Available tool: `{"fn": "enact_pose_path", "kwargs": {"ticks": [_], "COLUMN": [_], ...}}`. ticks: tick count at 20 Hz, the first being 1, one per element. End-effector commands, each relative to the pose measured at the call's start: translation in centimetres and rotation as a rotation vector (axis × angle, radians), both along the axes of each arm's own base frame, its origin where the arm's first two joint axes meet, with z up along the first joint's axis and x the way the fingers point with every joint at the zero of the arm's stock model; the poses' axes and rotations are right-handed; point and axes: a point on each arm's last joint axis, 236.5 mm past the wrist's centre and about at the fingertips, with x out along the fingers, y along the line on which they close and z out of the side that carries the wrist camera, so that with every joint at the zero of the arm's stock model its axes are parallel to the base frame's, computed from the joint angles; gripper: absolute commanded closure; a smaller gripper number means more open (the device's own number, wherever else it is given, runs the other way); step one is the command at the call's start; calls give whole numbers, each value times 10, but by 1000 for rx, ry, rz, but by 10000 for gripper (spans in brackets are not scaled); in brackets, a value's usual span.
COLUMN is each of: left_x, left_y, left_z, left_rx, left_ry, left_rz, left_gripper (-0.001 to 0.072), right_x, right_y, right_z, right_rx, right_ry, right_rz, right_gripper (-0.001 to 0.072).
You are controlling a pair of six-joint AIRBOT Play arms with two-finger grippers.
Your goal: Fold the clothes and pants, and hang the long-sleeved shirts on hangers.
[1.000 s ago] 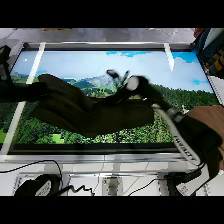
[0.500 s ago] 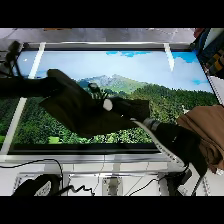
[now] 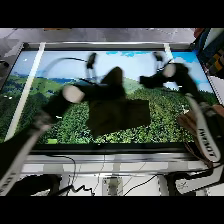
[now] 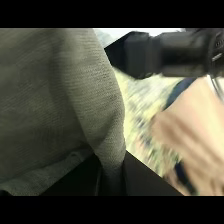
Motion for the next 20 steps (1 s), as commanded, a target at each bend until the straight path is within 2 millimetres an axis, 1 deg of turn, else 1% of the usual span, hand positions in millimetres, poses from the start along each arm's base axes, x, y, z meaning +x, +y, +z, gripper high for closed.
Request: {"fn": "enact_pose_path", "kwargs": {"ticks": [1, 2, 3, 4, 6, 7, 8, 9, 10, 11, 12, 13, 14, 15, 17, 20], "left_x": [1, 1, 2, 4, 13, 19, 26, 29, 31, 31, 31, 31, 31, 31, 28, 23], "left_y": [-77, -84, -85, -83, -73, -64, -54, -46, -37, -30, -21, -13, -6, 0, 4, 2], "left_z": [-10, -15, -20, -20, -8, 1, 10, 16, 19, 18, 12, 5, -3, -13, -25, -30], "left_rx": [-131, -136, -127, -122, -135, -143, -141, -111, -61, -4, 61, 118, 157, 182, 206, 217], "left_ry": [-179, -208, -215, -218, -231, -239, -256, -287, -321, -341, -351, -347, -325, -290, -239, -223], "left_rz": [105, 120, 120, 120, 142, 158, 168, 156, 129, 97, 64, 39, 22, 11, -7, -25], "left_gripper": [436, -13, -3, -3, -3, -2, -2, -1, 1, 1, 1, 1, 2, 2, 3, 3], "right_x": [-18, -26, -36, -47, -69, -82, -93, -102, -108, -110, -109, -106, -105, -104, -104, -95], "right_y": [-115, -138, -159, -182, -219, -228, -227, -209, -186, -162, -144, -131, -118, -104, -75, -22], "right_z": [30, 27, 21, 13, -7, -22, -38, -52, -58, -60, -63, -71, -79, -91, -113, -131], "right_rx": [-58, -87, -119, -146, -132, -107, -51, 62, 195, 337, 436, 515, 568, 603, 617, 627], "right_ry": [-1, 20, 52, 89, 150, 180, 198, 190, 157, 112, 74, 60, 64, 85, 147, 208], "right_rz": [-154, -149, -137, -145, -214, -206, -159, -75, -6, 29, 26, -18, -59, -100, -128, -123], "right_gripper": [682, 682, 682, 682, 682, 682, 683, 682, 682, 679, 557, 212, 40, 29, 27, 22]}}
